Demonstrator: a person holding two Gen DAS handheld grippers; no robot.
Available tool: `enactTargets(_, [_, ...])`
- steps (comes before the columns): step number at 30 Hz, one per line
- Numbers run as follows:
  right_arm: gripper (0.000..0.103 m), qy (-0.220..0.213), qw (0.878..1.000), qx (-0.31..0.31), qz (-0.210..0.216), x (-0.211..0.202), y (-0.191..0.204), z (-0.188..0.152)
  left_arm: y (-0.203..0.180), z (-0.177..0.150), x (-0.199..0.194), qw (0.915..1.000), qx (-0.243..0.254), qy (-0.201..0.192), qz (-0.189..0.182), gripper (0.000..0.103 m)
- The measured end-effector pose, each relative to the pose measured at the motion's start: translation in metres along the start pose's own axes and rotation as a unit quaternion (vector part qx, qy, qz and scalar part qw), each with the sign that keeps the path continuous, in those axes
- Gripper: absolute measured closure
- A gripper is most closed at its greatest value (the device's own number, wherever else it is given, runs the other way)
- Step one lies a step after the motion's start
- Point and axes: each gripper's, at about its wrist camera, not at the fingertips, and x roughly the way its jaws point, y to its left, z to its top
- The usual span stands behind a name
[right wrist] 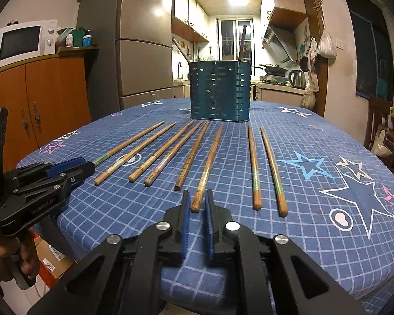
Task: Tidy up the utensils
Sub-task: 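Close the right tool on a chopstick while the left tool grasps another chopstick, then lift both chopsticks and carry them above the green holder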
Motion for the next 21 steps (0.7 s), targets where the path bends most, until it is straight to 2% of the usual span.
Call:
enactTargets(8, [0.093, -0.010, 1.000, -0.007, -0.012, 0.003, 0.006, -0.002, -0.004, 0.001, 0.002, 1.0000, 0.001, -0.007, 0.005, 0.084])
enactTargets(9, [0.093, -0.010, 1.000, -0.005, -0.011, 0.003, 0.005, -0.002, -0.005, 0.001, 0.002, 1.0000, 0.001, -0.008, 0.006, 0.086])
enactTargets(10, [0.093, -0.011, 1.000, -0.004, -0.011, 0.003, 0.005, -0.002, -0.006, 0.001, 0.001, 0.9999, 0.003, -0.010, 0.006, 0.092])
enactTargets(12, [0.094, -0.013, 1.000, 0.003, -0.011, 0.002, 0.004, -0.003, -0.008, 0.000, 0.001, 0.9999, 0.001, -0.014, 0.008, 0.097])
enactTargets(21, [0.095, -0.047, 0.999, 0.015, -0.020, -0.012, 0.001, -0.001, -0.004, -0.001, -0.005, 0.9997, -0.009, -0.023, 0.008, 0.098])
